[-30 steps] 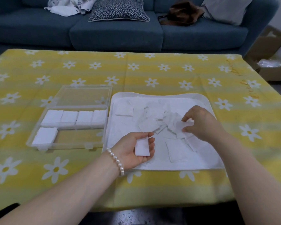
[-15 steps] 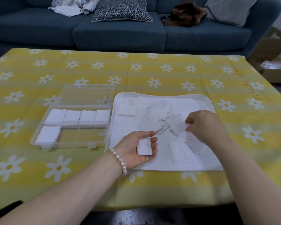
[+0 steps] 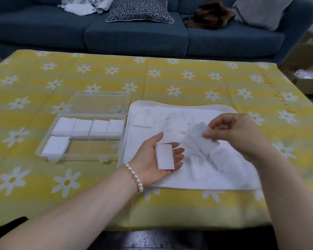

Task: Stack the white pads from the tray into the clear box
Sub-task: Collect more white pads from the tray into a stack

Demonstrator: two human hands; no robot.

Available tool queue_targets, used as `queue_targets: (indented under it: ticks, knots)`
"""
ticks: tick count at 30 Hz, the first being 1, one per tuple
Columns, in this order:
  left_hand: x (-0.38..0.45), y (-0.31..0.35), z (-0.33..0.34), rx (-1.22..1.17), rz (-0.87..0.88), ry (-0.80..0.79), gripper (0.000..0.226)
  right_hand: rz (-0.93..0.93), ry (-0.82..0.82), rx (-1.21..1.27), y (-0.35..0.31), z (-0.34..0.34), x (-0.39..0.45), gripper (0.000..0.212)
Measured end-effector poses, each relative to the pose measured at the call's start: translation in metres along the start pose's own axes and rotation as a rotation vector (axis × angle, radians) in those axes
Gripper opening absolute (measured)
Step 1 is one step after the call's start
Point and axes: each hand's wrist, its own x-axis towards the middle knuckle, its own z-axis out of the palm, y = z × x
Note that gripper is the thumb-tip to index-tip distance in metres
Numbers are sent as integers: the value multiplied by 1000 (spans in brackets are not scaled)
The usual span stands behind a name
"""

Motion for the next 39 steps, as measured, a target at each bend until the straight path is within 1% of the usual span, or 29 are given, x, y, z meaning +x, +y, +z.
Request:
queue_targets:
  ticks: [2, 3, 5, 9, 12, 14, 18, 20, 23, 26, 29, 30, 31, 32, 34, 35, 36, 37, 39]
  knots:
    - [-3, -1, 3, 8, -4, -51, 53, 55, -146, 154, -6, 14, -8, 19]
    - [-5, -2, 4, 10, -8, -71, 58, 85, -201, 163, -7, 21, -11, 20]
    - [-7, -5, 7, 4, -20, -111, 64, 116, -252, 105, -6, 36, -14, 19]
    - [-6, -7, 7, 32, -38, -133, 75, 112, -232, 27, -6, 50, -15, 13]
    - [-7, -7, 7, 73, -44, -116, 76, 92, -260, -27, -8, 54, -15, 11]
    - [-8, -7, 9, 112, -44, -103, 74, 72, -253, -105, -7, 57, -16, 15]
    - [-8, -9, 11, 110, -16, -32, 75, -47, -155, -301, -2, 61, -16, 21]
    - [-6, -7, 9, 80, 13, -1, 79, -72, -106, -281, -1, 60, -16, 25]
    - [-3, -4, 5, 93, 43, 20, 85, -77, -87, -287, -2, 58, -18, 23]
    - [-3, -5, 5, 130, 33, 15, 86, -38, -114, -293, -4, 60, -21, 24]
    - [-5, -6, 7, 133, 26, 44, 84, -74, -100, -292, -6, 62, -22, 27]
    - [-5, -6, 7, 123, 31, 63, 82, -78, -64, -267, -7, 62, -21, 27]
    - [-5, -5, 7, 103, 42, 80, 81, -60, -8, -188, -7, 62, -20, 26]
    - [-3, -4, 6, 72, 58, 89, 82, -17, 52, -43, -6, 61, -19, 23]
    - [-1, -1, 6, -9, 104, 78, 87, 135, 130, 362, -5, 62, -21, 20]
    - [0, 1, 6, -43, 131, 59, 91, 219, 133, 543, -5, 66, -23, 20]
    - [0, 2, 6, -58, 156, 30, 95, 291, 122, 662, -4, 71, -25, 20]
    - [0, 2, 6, -56, 178, 1, 98, 341, 103, 713, -4, 77, -28, 19]
    - [-1, 3, 9, -53, 197, -30, 99, 361, 65, 678, -3, 87, -33, 16]
